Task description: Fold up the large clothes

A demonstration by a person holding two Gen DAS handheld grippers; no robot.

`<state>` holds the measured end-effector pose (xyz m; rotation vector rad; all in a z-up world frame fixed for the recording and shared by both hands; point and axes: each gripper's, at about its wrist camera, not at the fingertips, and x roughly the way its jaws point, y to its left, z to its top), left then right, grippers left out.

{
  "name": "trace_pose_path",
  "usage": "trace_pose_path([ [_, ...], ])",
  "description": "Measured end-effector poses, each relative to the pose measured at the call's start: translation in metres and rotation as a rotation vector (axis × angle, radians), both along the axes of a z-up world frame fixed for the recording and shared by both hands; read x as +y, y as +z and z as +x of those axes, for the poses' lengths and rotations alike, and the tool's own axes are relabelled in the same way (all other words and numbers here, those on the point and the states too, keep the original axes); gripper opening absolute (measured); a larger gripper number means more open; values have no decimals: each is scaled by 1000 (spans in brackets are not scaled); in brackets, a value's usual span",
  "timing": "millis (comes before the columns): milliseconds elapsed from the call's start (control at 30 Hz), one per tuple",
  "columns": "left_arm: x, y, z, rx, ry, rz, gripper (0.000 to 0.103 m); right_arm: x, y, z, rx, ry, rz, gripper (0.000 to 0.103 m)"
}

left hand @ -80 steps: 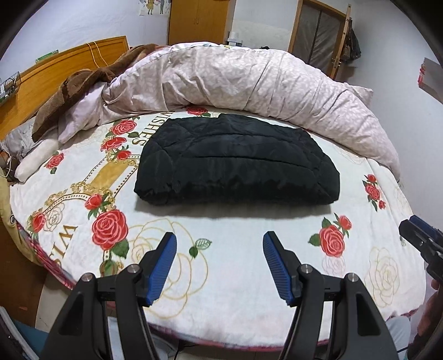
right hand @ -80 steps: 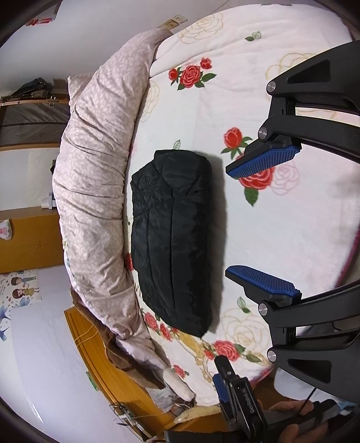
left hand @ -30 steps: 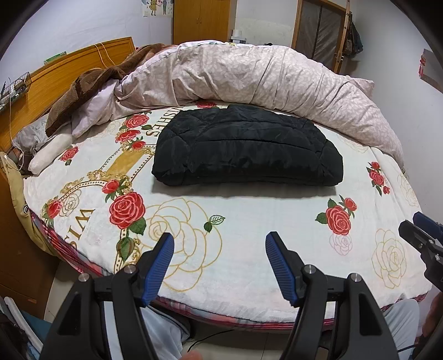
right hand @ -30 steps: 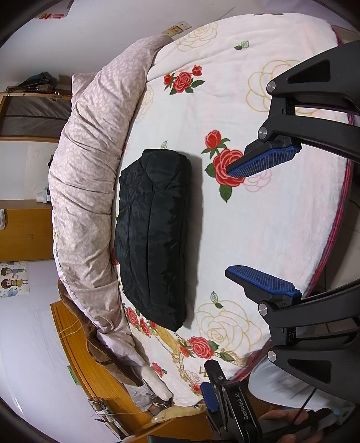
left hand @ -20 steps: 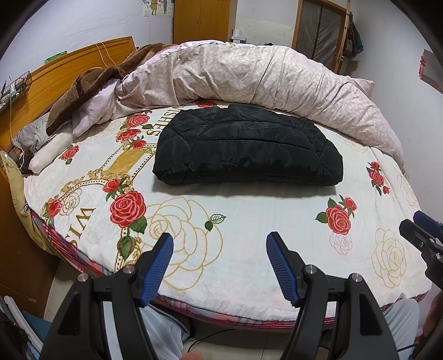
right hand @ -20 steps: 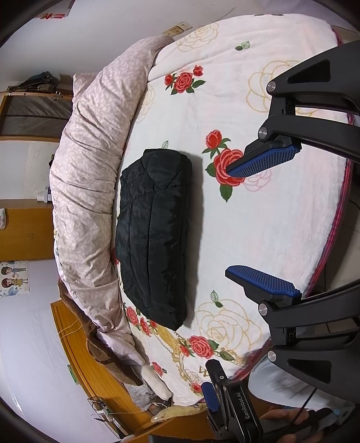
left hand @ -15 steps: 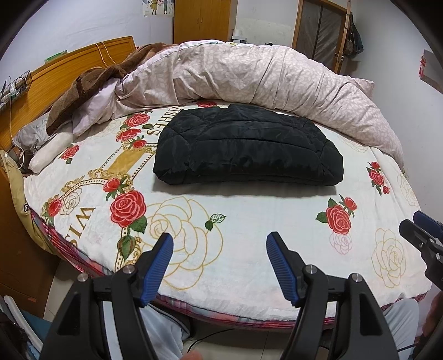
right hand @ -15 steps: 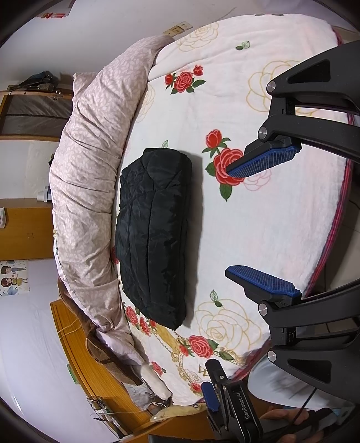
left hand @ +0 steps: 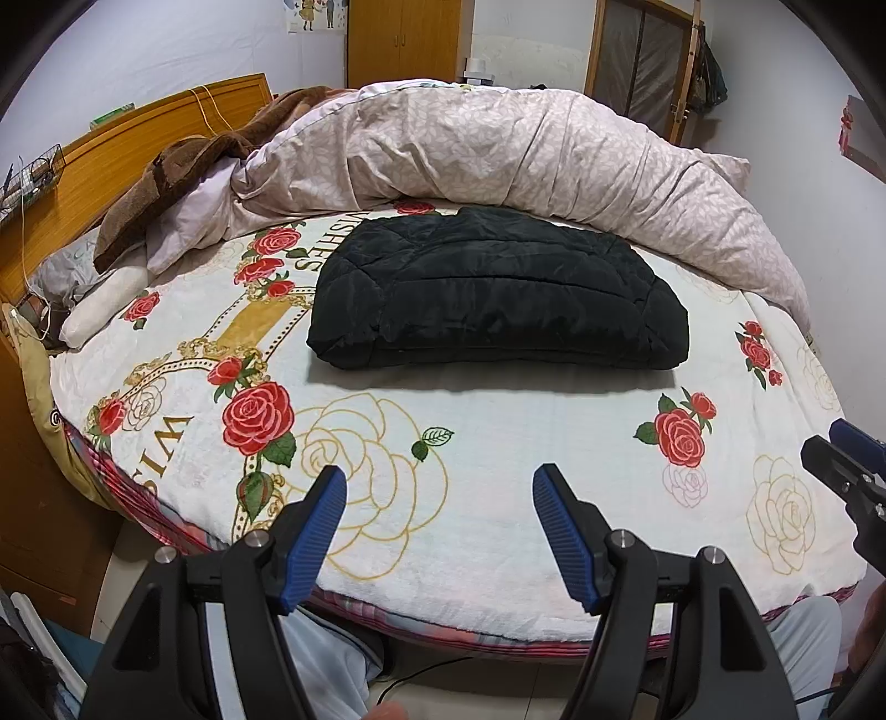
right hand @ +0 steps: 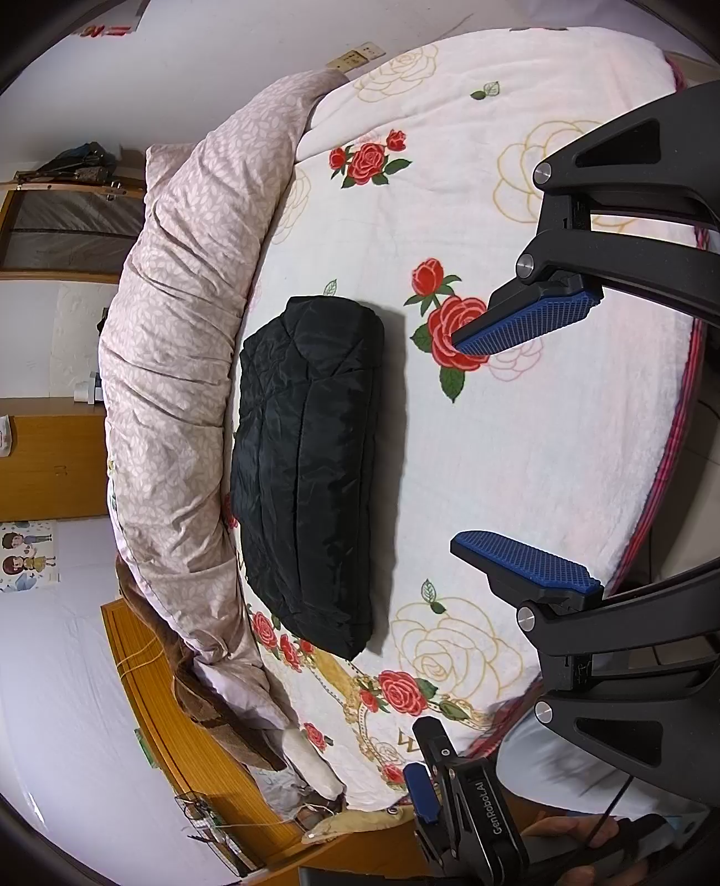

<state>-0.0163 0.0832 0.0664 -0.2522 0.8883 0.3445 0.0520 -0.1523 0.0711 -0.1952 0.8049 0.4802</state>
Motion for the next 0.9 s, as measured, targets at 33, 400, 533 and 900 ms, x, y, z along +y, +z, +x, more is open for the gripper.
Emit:
trace_pose_path([
  [33, 0, 0, 0, 1, 0, 0, 72, 0, 0, 0, -1, 0, -1, 66],
  [400, -2, -2, -3, 8, 6, 10, 72, -1, 0, 0, 1, 0, -1, 66],
  [533, -3, -4, -1, 12, 14, 11, 72, 0, 0, 0, 1, -1, -1, 66],
  [900, -2, -1, -2, 13, 23, 33, 72, -1, 0, 0, 1, 0, -2, 66],
])
